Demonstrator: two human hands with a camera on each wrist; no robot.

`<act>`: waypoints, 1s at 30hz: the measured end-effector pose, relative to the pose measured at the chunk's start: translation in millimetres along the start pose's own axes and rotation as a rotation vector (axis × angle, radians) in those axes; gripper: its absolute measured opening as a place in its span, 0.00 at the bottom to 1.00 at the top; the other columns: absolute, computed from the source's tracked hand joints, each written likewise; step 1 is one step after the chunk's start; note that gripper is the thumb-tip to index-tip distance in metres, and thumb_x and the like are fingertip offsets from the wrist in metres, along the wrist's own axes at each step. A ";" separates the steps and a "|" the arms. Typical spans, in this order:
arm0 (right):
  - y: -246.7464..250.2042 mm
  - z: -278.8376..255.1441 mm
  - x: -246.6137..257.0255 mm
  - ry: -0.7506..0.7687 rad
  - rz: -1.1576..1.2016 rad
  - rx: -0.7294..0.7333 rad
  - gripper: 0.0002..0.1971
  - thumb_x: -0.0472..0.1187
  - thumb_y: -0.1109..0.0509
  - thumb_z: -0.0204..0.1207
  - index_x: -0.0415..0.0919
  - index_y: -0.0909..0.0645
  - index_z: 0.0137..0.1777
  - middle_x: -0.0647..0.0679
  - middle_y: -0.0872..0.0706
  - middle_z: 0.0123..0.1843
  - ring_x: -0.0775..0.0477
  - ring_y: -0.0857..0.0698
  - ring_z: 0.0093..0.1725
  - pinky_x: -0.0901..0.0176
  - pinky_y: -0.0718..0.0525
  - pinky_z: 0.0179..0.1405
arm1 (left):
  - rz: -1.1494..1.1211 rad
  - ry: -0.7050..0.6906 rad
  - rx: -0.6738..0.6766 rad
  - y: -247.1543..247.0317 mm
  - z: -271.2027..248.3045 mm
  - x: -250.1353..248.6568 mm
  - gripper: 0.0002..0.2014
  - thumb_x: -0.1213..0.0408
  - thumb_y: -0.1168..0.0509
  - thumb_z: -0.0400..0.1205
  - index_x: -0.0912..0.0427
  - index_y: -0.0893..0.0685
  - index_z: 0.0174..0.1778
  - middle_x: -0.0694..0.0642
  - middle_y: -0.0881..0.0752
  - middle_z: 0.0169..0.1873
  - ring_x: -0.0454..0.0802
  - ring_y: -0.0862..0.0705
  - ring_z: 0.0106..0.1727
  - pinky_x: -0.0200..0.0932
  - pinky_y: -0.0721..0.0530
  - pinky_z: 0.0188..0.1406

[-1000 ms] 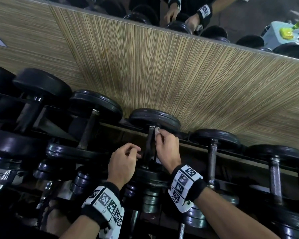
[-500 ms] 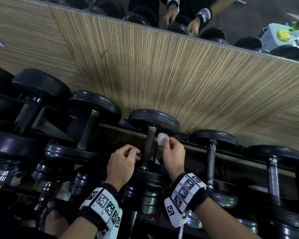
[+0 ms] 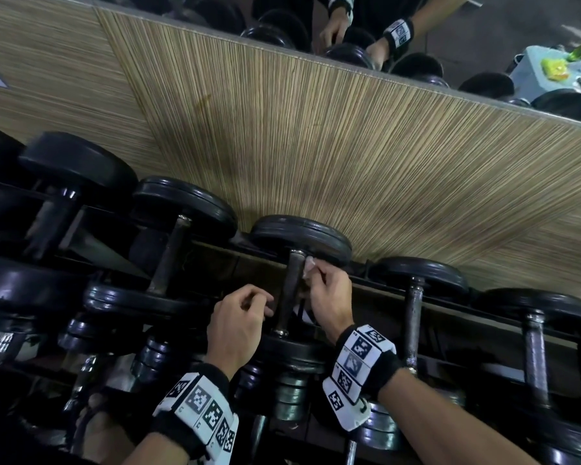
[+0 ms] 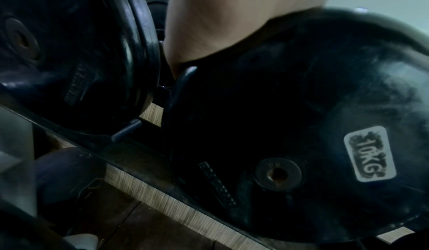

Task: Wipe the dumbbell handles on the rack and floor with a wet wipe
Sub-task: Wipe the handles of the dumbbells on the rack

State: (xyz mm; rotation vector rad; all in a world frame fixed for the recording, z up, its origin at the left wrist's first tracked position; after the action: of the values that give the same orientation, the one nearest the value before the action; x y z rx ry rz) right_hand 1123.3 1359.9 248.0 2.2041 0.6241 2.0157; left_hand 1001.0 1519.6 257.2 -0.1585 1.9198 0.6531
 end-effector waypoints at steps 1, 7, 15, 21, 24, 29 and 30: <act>1.7 -3.1 6.2 0.033 -0.011 -0.007 0.17 0.44 0.37 0.89 0.45 0.21 0.36 0.53 0.20 0.29 0.55 0.22 0.29 0.53 0.18 0.31 | 0.002 -0.001 -0.002 0.1 0.0 0.2 0.13 0.48 0.45 0.74 0.38 0.14 0.38 0.42 0.10 0.31 0.51 0.11 0.34 0.64 0.12 0.42; -13.9 -18.1 46.6 0.241 -0.268 0.069 0.11 0.44 0.39 0.88 0.48 0.14 0.54 0.56 0.12 0.37 0.52 0.12 0.36 0.51 0.15 0.40 | 0.028 -0.005 0.011 -2.1 2.8 4.1 0.15 0.44 0.45 0.72 0.38 0.13 0.39 0.42 0.10 0.31 0.48 0.11 0.37 0.60 0.12 0.45; -25.3 -38.6 39.6 0.126 -0.191 0.288 0.10 0.47 0.37 0.88 0.52 0.13 0.55 0.59 0.11 0.39 0.58 0.13 0.42 0.60 0.18 0.46 | -0.170 0.105 0.163 -11.5 16.9 12.5 0.16 0.55 0.30 0.82 0.55 0.18 0.64 0.53 0.09 0.49 0.54 0.10 0.50 0.46 0.15 0.58; -3.1 -55.3 22.2 0.026 0.147 0.088 0.08 0.43 0.32 0.86 0.51 0.16 0.62 0.47 0.07 0.45 0.43 0.09 0.46 0.39 0.11 0.51 | -0.013 -0.101 0.405 -14.9 35.6 -29.0 0.05 0.67 0.33 0.85 0.64 0.14 0.50 0.57 0.08 0.44 0.45 0.10 0.38 0.34 0.20 0.27; 6.1 -64.6 4.1 -0.087 0.163 -0.042 0.05 0.45 0.34 0.87 0.54 0.18 0.57 0.50 0.07 0.41 0.47 0.09 0.43 0.35 0.10 0.46 | 0.048 -0.072 0.242 -2.6 67.3 -17.5 0.08 0.68 0.33 0.85 0.61 0.16 0.39 0.57 0.10 0.36 0.44 0.10 0.31 0.33 0.20 0.23; 10.9 -67.3 7.6 -0.081 0.129 -0.097 0.07 0.46 0.36 0.87 0.54 0.16 0.50 0.49 0.10 0.36 0.37 0.11 0.37 0.34 0.14 0.33 | 0.332 -0.045 0.410 -43.8 102.4 1.5 0.12 0.67 0.37 0.88 0.67 0.17 0.39 0.57 0.13 0.31 0.36 0.18 0.19 0.31 0.24 0.23; 11.7 -67.6 8.6 -0.080 0.119 -0.100 0.08 0.45 0.36 0.87 0.53 0.16 0.50 0.48 0.10 0.35 0.36 0.12 0.36 0.34 0.15 0.32 | 0.307 -0.009 0.449 -54.5 105.4 5.0 0.12 0.67 0.39 0.88 0.64 0.18 0.39 0.56 0.16 0.32 0.36 0.18 0.19 0.32 0.25 0.23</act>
State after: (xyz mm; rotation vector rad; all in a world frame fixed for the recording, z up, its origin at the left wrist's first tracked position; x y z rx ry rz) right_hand 1060.9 1338.4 268.3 2.2999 0.3829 1.9535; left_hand 1105.5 1528.1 201.3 0.4277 2.0495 0.4024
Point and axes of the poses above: each hand's wrist, its own z-axis towards the middle knuckle, its own y-axis out of the back of the hand, x = y × z, the point moved 10 cm from there along z, towards the middle knuckle
